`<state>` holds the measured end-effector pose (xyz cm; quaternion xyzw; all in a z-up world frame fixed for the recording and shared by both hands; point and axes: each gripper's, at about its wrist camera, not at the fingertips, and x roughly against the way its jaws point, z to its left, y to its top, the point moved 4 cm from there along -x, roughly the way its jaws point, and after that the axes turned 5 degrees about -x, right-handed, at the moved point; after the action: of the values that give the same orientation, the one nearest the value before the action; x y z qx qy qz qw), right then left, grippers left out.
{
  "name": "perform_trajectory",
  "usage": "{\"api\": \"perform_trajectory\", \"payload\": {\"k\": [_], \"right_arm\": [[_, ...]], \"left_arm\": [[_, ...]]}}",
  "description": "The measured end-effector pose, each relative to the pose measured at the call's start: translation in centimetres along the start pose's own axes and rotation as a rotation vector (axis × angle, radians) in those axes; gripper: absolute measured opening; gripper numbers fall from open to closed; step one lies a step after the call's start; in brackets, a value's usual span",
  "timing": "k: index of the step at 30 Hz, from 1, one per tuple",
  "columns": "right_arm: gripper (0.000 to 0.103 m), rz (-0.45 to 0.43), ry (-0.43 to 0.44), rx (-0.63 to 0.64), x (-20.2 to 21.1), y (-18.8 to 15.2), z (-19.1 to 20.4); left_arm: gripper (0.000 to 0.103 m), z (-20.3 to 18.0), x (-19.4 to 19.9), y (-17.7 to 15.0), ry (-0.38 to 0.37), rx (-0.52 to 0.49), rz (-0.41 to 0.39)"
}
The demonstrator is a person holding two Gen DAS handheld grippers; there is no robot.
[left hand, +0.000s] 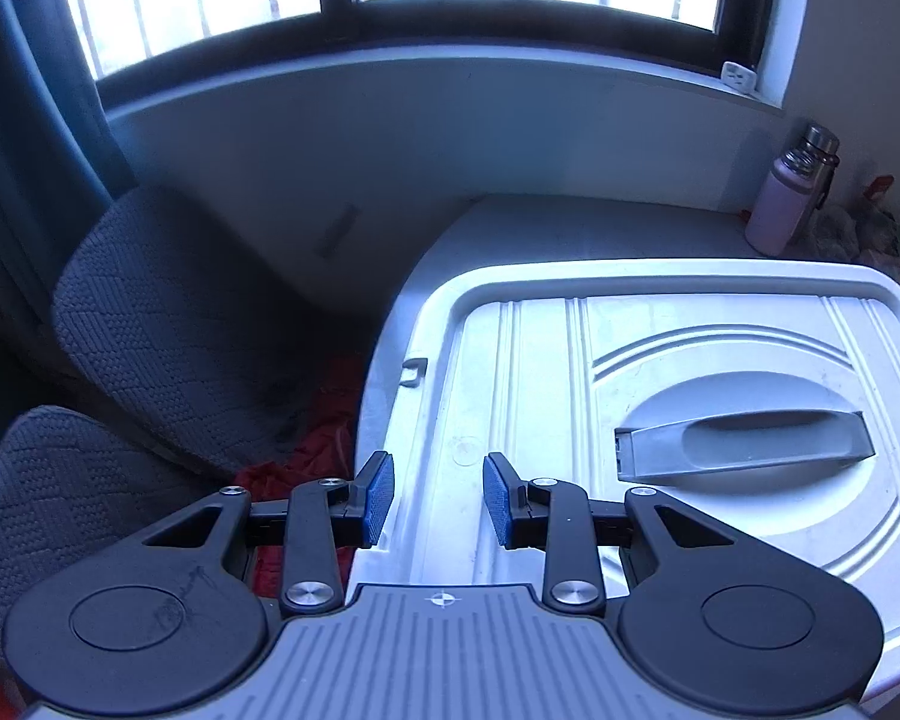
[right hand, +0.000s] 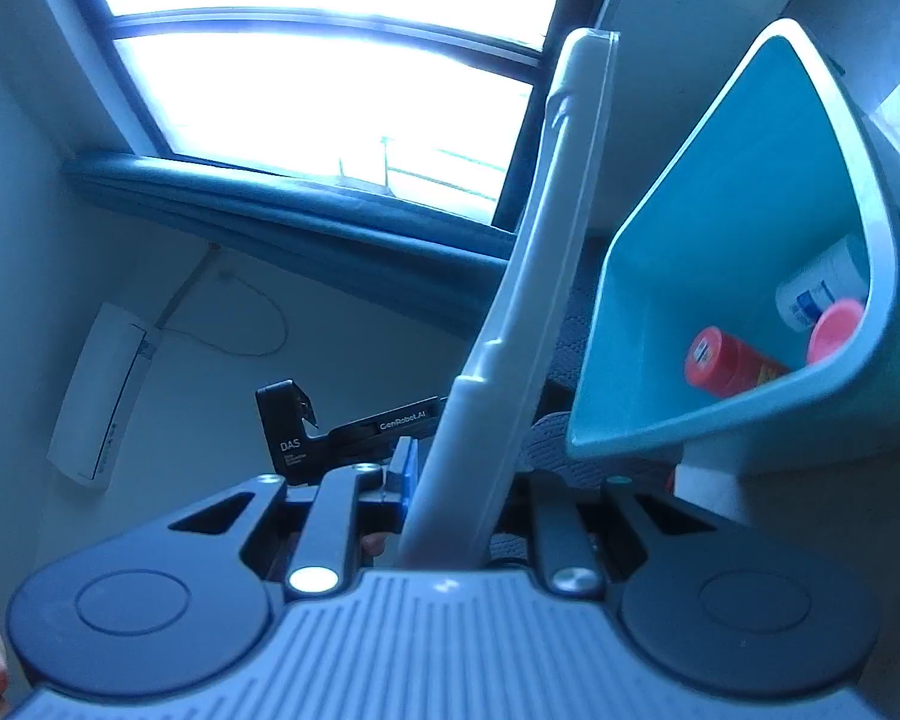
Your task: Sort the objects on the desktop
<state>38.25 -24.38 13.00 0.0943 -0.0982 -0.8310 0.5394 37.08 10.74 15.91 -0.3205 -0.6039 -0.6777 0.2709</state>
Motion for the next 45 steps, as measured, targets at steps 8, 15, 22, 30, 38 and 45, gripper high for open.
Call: {"api": "perform_trajectory", "payload": {"k": [8,15,22,30,38,45], "right_arm": [[0.018,0.015,-0.014,-0.018,-0.3,2.5,-1.2],[0.018,0.022,-0.031,-0.048,0.3,3.7,-2.4],[0.018,0.034,-0.044,-0.072,0.6,4.0,-3.1],[0.018,-0.003,-0.069,-0.088,1.5,4.7,-4.0],[0.018,-0.032,-0.117,-0.088,1.8,5.2,-4.6],[0.054,-0.075,-0.354,0.009,2.1,5.3,-3.7]], "left_arm": [[0.034,-0.4,-3.0,1.4,-0.005,0.016,0.022],[0.034,-1.0,-4.9,2.0,-0.004,0.012,0.055],[0.034,-1.4,-6.2,2.1,-0.009,0.019,0.080],[0.034,-2.5,-7.3,2.5,-0.003,0.006,0.088],[0.034,-2.6,-8.3,3.0,0.019,0.008,0.099],[0.034,-3.2,-8.8,2.9,-0.019,0.000,0.110]]}}
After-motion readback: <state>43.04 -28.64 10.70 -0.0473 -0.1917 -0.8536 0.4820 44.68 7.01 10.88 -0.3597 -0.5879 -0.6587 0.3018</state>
